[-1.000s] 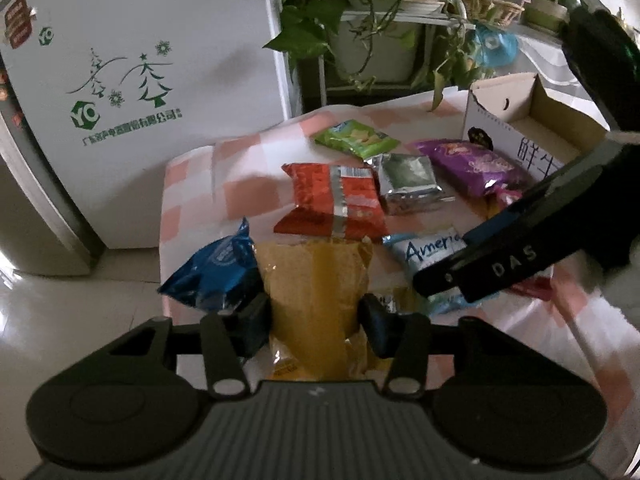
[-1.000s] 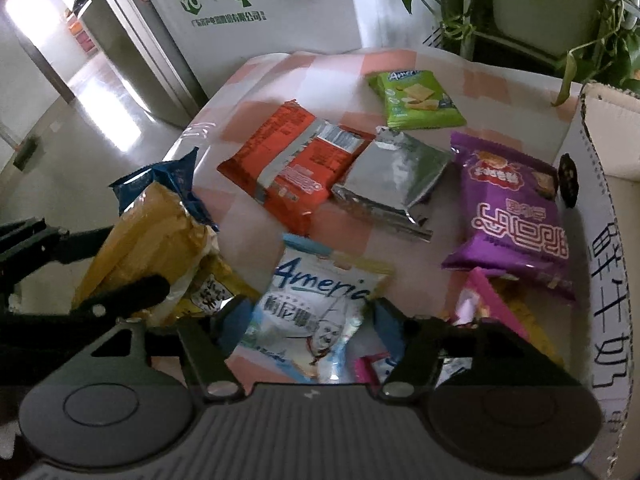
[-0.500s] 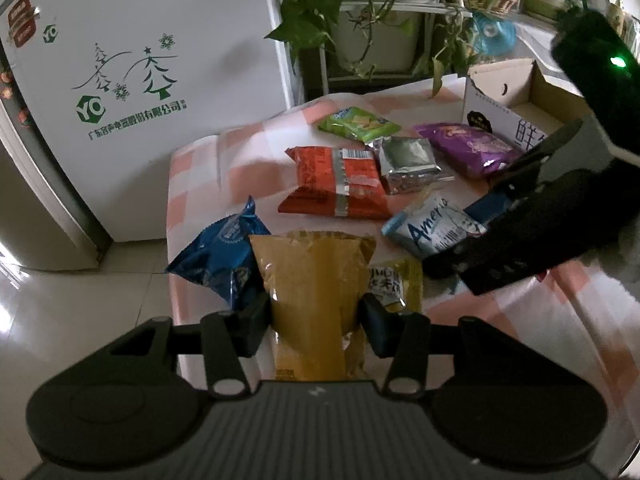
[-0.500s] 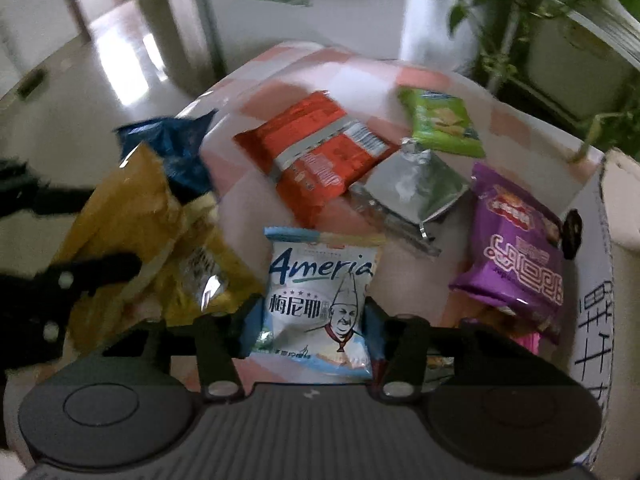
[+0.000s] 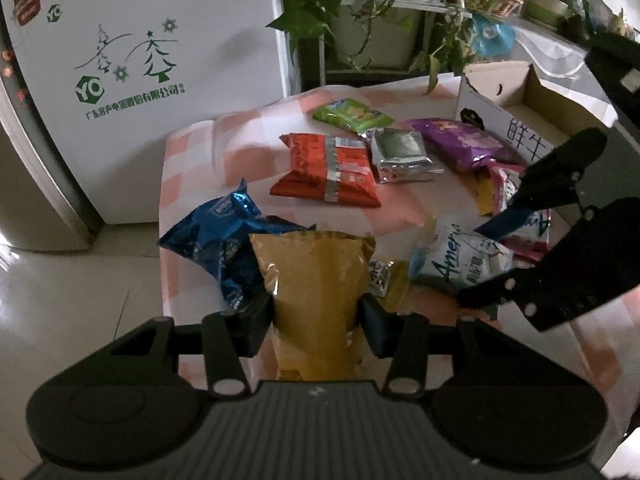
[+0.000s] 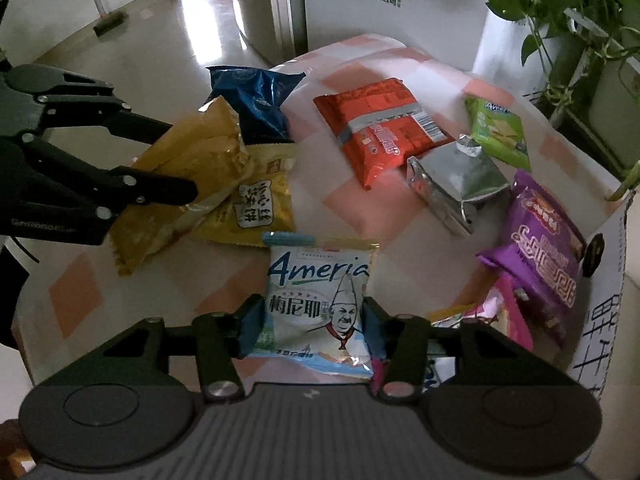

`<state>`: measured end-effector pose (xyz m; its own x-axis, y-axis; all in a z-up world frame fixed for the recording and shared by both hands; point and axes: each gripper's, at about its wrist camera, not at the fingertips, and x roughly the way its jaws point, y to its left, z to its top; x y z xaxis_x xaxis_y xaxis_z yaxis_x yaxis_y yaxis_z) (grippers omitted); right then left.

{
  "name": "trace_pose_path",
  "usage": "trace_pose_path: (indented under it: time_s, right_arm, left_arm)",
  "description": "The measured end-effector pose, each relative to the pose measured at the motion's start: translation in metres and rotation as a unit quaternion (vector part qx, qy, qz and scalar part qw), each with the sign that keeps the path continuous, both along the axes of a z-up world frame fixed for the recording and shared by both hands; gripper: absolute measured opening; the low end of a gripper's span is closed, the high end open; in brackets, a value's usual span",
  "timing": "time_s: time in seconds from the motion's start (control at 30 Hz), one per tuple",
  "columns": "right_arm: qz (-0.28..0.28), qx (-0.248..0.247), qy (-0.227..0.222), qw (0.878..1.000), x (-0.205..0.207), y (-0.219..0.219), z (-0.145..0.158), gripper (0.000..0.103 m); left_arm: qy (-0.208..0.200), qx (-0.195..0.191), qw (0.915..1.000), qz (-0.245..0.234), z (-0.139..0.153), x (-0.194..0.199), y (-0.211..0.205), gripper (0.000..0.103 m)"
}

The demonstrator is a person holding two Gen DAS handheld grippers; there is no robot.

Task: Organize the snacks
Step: 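Lift the yellow packet with the left gripper while the right lifts the Ameria pack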

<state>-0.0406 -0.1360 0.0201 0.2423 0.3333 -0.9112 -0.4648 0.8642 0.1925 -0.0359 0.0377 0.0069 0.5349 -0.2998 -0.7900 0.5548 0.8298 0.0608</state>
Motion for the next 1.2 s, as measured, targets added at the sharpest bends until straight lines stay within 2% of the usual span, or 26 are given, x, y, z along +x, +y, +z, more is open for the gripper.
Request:
trace_pose_path:
  time_s: [0.07, 0.13, 0.27, 0.33, 0.37, 0.47, 0.67, 0.97, 1.2]
  right_arm:
    - [-0.003, -0.003, -0.001, 1.0, 0.0, 0.002, 0.0, 0.071]
    - [-0.01, -0.003, 0.004, 1.0, 0.0, 0.004, -0.002, 0.072]
    - [-0.005, -0.025, -0.004, 1.0, -0.002, 0.01, -0.006, 0.072]
    - [-0.008, -0.026, -0.004, 1.0, -0.002, 0.01, -0.005, 0.07]
    - [-0.011, -0.027, -0.006, 1.0, -0.002, 0.009, -0.005, 0.064]
    - [-0.018, -0.027, -0.008, 0.999, -0.002, 0.005, -0.004, 0.057]
    - [-0.02, -0.028, -0.019, 0.999, -0.005, 0.004, 0.003, 0.057]
    - [-0.045, -0.001, -0.063, 0.997, -0.01, -0.011, 0.038, 0.057]
    - [-0.054, -0.001, -0.075, 0.996, -0.03, -0.025, 0.051, 0.057]
  left_arm:
    - [0.004, 0.0, 1.0, 0.002, -0.002, 0.002, 0.0, 0.05]
    - [0.01, 0.003, 0.9999, 0.0, -0.005, 0.003, -0.001, 0.056]
    - [0.013, 0.019, 0.9997, -0.01, -0.013, 0.002, -0.008, 0.058]
    - [0.018, 0.026, 0.9994, -0.012, -0.018, 0.002, -0.01, 0.057]
    - [0.022, 0.029, 0.9993, -0.01, -0.02, 0.002, -0.011, 0.056]
    - [0.023, 0.024, 0.9994, -0.009, -0.019, 0.001, -0.01, 0.052]
    - [0.008, 0.02, 0.9998, 0.001, -0.009, -0.005, -0.007, 0.051]
    - [-0.032, 0.002, 0.9993, 0.021, 0.017, -0.017, -0.001, 0.051]
    - [-0.029, -0.01, 0.9981, 0.054, 0.023, -0.041, 0.01, 0.05]
